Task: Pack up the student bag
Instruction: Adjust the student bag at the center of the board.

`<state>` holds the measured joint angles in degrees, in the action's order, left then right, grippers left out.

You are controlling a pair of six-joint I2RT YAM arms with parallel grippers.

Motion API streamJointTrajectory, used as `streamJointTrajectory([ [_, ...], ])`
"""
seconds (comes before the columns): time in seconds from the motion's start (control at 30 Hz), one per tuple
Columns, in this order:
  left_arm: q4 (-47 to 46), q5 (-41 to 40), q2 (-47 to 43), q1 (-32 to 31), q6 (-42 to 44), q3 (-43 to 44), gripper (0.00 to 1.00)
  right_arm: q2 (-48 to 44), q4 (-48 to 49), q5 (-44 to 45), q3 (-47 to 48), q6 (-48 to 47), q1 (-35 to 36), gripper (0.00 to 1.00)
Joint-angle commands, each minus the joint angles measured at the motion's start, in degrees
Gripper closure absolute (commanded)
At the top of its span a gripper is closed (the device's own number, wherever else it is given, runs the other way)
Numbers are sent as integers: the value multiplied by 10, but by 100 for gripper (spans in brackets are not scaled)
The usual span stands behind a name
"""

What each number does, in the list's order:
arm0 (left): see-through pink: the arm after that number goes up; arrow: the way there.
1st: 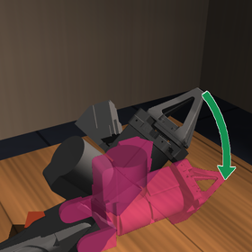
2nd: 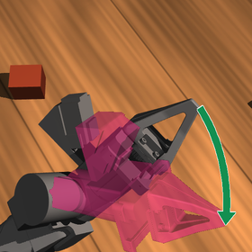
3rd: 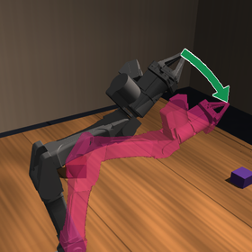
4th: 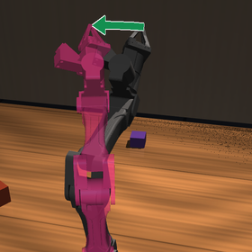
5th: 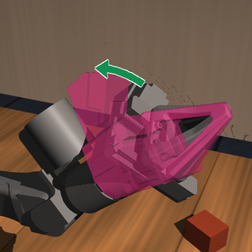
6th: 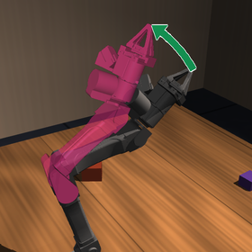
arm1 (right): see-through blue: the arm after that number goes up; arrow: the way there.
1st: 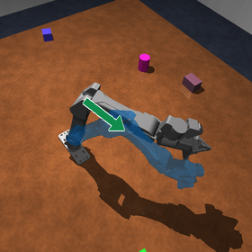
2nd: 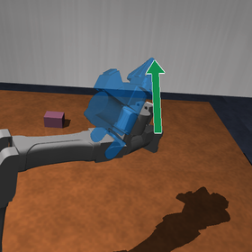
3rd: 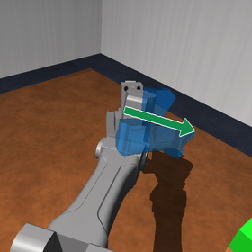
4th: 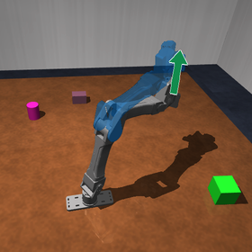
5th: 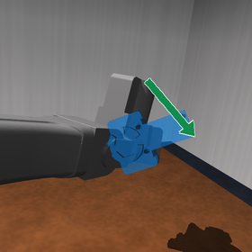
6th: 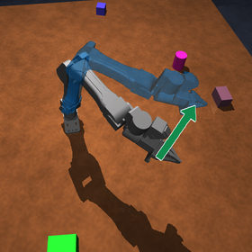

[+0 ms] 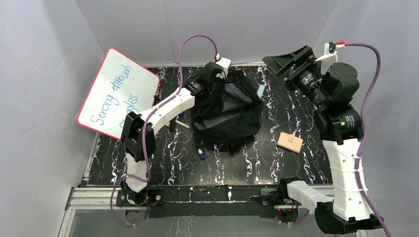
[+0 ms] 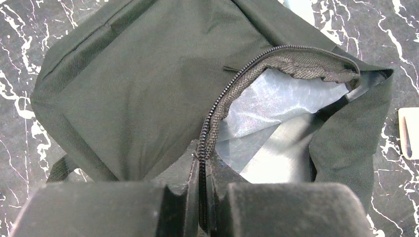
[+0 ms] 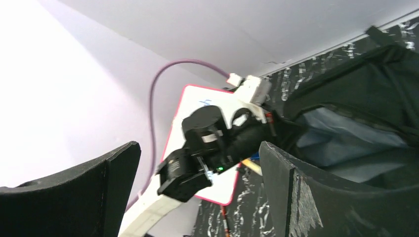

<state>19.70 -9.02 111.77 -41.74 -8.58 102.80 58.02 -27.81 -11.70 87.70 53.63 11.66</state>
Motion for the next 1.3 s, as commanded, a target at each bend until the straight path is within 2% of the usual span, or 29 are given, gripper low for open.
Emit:
streamJointTrajectory([
  [0.0,5,-10,-40,0,-9,-15,100,28,34,-59,26,50,9,1],
  [0.33,7,8,-45,-1,-26,-53,98,75,86,24,43,28,166,1],
  [0.5,6,3,-63,-1,-35,-78,54,96,104,74,42,12,226,1],
  [0.63,-11,-20,-121,0,-52,-117,35,116,110,78,56,9,245,1],
  [0.73,-47,-43,-188,7,-67,-187,26,113,123,93,45,4,265,1],
  [1.0,-42,-94,-327,30,-100,-301,23,133,124,105,59,-3,294,1],
  [1.1,-43,-107,-357,33,-118,-339,23,128,144,110,36,-3,302,1],
  [1.27,-45,-91,-371,36,-136,-365,22,150,138,101,64,-6,314,1],
])
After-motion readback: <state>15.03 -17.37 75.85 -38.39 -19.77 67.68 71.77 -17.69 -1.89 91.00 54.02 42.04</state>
